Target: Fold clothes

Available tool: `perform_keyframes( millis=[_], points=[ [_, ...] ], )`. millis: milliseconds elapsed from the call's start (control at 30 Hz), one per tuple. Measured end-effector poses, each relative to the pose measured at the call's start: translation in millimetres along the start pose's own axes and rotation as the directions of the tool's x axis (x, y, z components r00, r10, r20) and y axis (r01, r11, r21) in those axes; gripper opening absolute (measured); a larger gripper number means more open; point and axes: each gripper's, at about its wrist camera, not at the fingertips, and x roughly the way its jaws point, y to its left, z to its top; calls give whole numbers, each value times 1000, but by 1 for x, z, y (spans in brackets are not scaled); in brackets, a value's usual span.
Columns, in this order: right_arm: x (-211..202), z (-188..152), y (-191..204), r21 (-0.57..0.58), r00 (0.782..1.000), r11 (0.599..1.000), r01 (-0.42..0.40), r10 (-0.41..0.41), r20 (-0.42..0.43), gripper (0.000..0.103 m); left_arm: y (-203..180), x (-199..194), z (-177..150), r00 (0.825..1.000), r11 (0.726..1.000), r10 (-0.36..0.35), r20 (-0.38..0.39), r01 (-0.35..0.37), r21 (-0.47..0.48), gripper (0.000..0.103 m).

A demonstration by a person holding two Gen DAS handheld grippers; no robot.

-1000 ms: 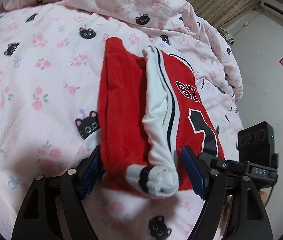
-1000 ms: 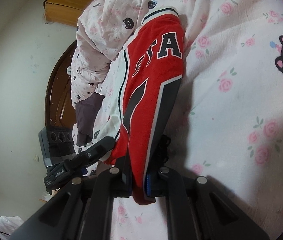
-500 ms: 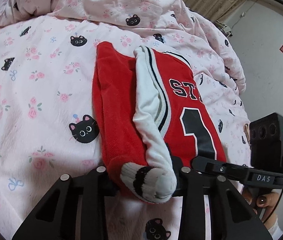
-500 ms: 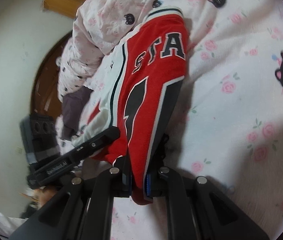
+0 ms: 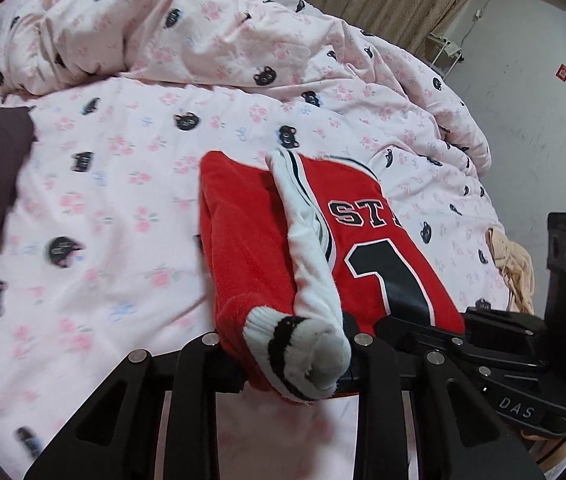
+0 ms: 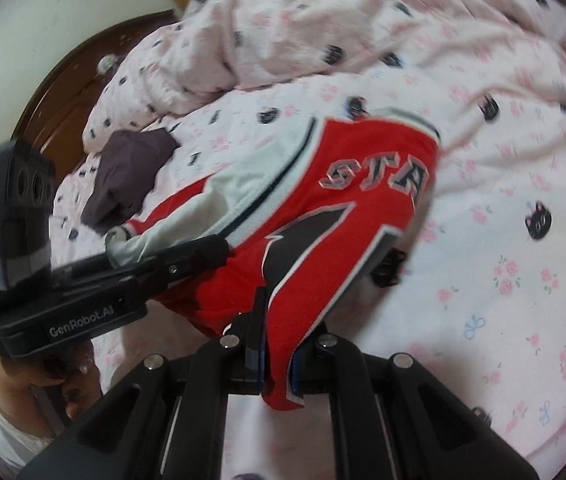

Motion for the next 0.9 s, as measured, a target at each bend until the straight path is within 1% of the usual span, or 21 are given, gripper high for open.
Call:
perform_keyframes(
  millis=[100, 233, 333, 433, 533, 633, 767, 833, 900],
  points=[
    [-1, 5, 26, -13, 1000, 1000, -26, 25, -12, 9, 17, -21, 10, 1000, 1000, 21, -20, -21, -6, 24],
    [4, 27, 56, 8, 995, 996, -91, 92, -44, 9, 50, -49, 41, 998, 998, 41, -43, -43, -52, 24],
    [10, 58, 84, 6, 988, 991, -132, 132, -79, 9, 76, -69, 67, 997, 994, 53, -58, -58, -91, 24],
    [17, 98, 111, 0, 981, 987, -162, 161, -108, 9, 109, -89, 101, 997, 987, 59, -55, -66, -145, 24],
    [28, 133, 137, -19, 979, 984, -175, 172, -113, 9, 136, -105, 125, 997, 979, 66, -34, -71, -189, 24],
    [41, 167, 163, -40, 977, 982, -185, 180, -112, 9, 167, -119, 146, 996, 973, 89, 13, -85, -216, 24],
    [57, 211, 197, -69, 975, 978, -198, 190, -112, 9, 208, -138, 174, 990, 962, 123, 74, -100, -253, 24],
    [66, 231, 217, -105, 979, 975, -194, 185, -90, 9, 228, -147, 188, 985, 956, 140, 104, -107, -271, 24],
    [74, 249, 238, -154, 983, 971, -184, 179, -49, 9, 248, -157, 201, 977, 951, 160, 139, -115, -287, 24]
  ],
)
